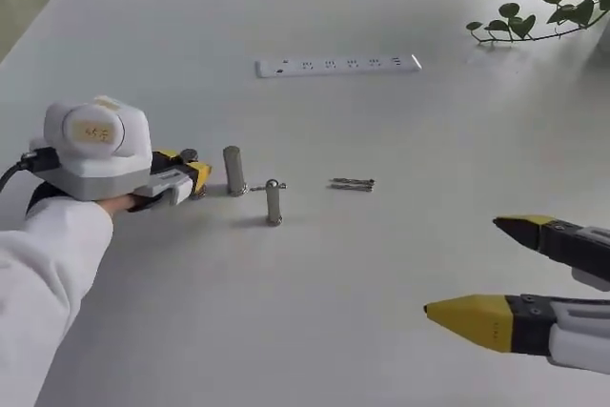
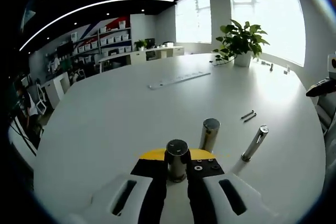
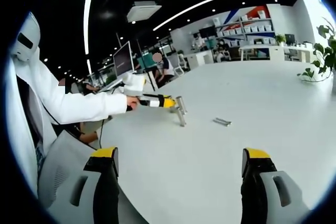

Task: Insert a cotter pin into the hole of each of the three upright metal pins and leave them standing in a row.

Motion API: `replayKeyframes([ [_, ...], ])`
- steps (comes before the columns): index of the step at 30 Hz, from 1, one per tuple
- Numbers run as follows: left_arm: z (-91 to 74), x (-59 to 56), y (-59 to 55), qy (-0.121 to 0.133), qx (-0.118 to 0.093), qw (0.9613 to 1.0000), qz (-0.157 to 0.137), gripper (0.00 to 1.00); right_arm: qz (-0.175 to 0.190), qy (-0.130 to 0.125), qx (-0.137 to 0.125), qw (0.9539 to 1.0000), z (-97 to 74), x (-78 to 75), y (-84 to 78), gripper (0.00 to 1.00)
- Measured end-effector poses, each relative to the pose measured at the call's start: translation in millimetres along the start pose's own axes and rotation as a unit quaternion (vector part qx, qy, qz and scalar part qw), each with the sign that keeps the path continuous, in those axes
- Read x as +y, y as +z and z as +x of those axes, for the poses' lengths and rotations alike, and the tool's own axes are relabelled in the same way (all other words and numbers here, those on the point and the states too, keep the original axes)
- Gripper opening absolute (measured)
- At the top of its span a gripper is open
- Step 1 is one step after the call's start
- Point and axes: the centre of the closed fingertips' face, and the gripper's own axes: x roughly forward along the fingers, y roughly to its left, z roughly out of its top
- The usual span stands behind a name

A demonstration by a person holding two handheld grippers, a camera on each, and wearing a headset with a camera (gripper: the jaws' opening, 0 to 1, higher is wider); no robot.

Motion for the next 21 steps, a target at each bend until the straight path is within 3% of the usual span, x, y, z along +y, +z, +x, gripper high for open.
replayKeyframes([
  [5,-17.3,-3.5,7.8,0.008,-0.003,1.0,-0.003,0.11,-0.001,0.001,0.0,1.0,-0.3,0.3,0.7,0.96],
  [13,-56.4,-28.0,32.3,0.004,-0.033,0.9993,-0.018,0.11,-0.001,-0.002,-0.013,0.9999,-1.7,1.4,5.1,0.95],
  [15,-63.0,-34.7,35.7,-0.001,-0.039,0.9978,-0.054,0.11,0.005,-0.004,-0.016,0.9998,-2.5,0.7,5.5,0.95],
  [18,-70.8,-44.5,39.1,-0.003,-0.039,0.9989,-0.027,0.11,0.01,-0.003,-0.021,0.9997,-4.2,1.4,4.9,0.94],
  [21,-77.4,-59.8,38.8,-0.006,-0.029,0.9991,-0.029,0.11,0.01,-0.005,-0.024,0.9996,-6.0,2.4,3.7,0.94],
])
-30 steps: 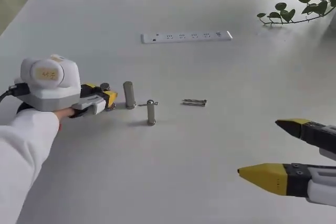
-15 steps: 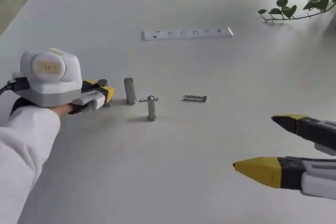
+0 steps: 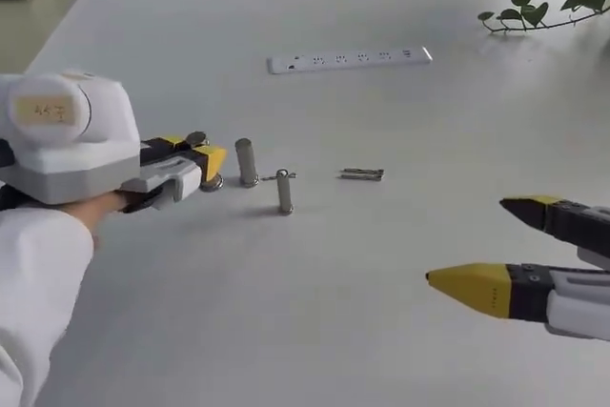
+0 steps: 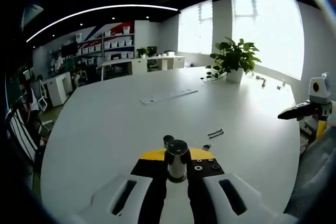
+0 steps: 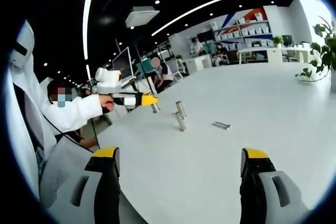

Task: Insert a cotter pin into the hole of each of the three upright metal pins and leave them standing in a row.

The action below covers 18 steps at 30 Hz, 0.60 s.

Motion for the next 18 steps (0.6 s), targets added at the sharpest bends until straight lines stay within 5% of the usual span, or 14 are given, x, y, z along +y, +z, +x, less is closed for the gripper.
replayKeyframes([
  [2,-2.5,-11.3,-3.7,-0.001,0.01,0.9997,0.024,0.11,0.005,-0.002,-0.006,1.0,-0.3,-0.1,0.0,0.94],
  [18,15.6,-91.4,-14.5,-0.054,0.016,0.9974,0.043,0.11,0.006,-0.013,-0.008,0.9999,-3.1,-1.8,-4.4,0.93],
])
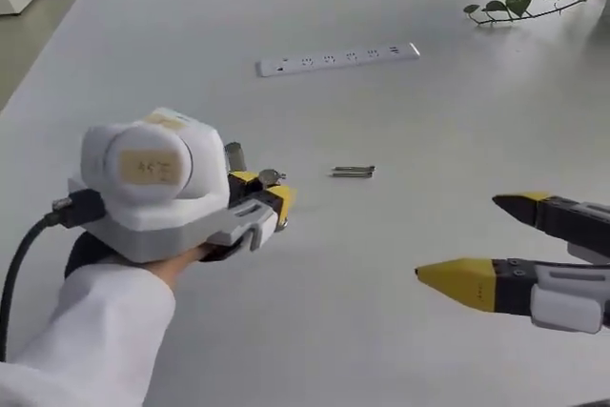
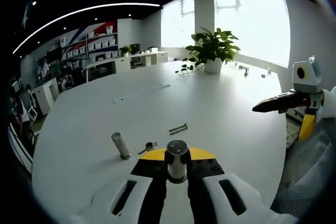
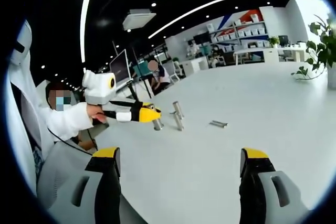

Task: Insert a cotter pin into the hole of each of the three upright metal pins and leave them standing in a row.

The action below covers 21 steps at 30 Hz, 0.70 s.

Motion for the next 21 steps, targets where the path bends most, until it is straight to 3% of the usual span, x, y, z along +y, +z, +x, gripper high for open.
replayKeyframes([
  [4,9.8,-12.4,-5.5,-0.012,0.008,0.9999,0.008,0.11,-0.012,0.0,0.015,0.9998,1.2,1.7,-5.6,0.93],
  [9,21.3,-19.7,-13.1,-0.029,0.015,0.9995,-0.004,0.11,-0.016,0.003,0.027,0.9995,2.8,3.1,-10.7,0.94],
  [11,24.9,-21.8,-18.0,-0.033,0.023,0.9991,-0.011,0.11,-0.019,0.004,0.033,0.9993,3.6,3.9,-13.2,0.94],
  [18,31.2,-28.4,-28.3,-0.041,0.033,0.9986,0.009,0.11,-0.028,0.008,0.047,0.9984,5.6,6.0,-19.2,0.94],
  [21,32.7,-28.9,-29.5,-0.042,0.028,0.9987,0.002,0.11,-0.033,0.011,0.059,0.9977,7.3,7.9,-24.8,0.95],
])
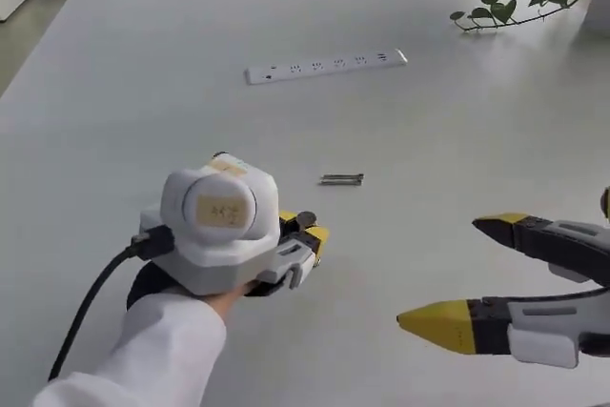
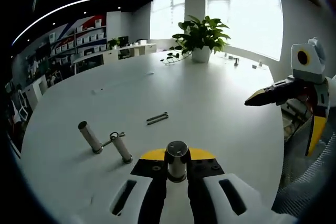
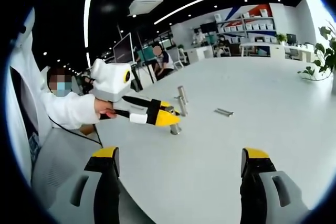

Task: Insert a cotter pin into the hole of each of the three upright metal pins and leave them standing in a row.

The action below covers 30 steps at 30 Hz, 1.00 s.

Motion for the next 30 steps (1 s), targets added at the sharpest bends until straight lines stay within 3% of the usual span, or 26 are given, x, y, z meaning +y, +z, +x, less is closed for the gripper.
replayKeyframes([
  [7,3.6,-1.4,-5.8,0.001,0.006,1.0,0.004,0.11,-0.015,0.0,0.022,0.9996,4.5,-1.2,-9.0,0.95],
  [14,5.5,-0.5,-12.7,0.005,0.011,0.9999,0.003,0.11,-0.016,0.003,0.026,0.9995,4.9,-0.4,-10.9,0.94],
  [30,4.1,-0.1,-11.8,0.022,-0.008,0.9997,0.008,0.12,-0.017,0.005,0.031,0.9994,5.0,-0.5,-12.8,0.94],
])
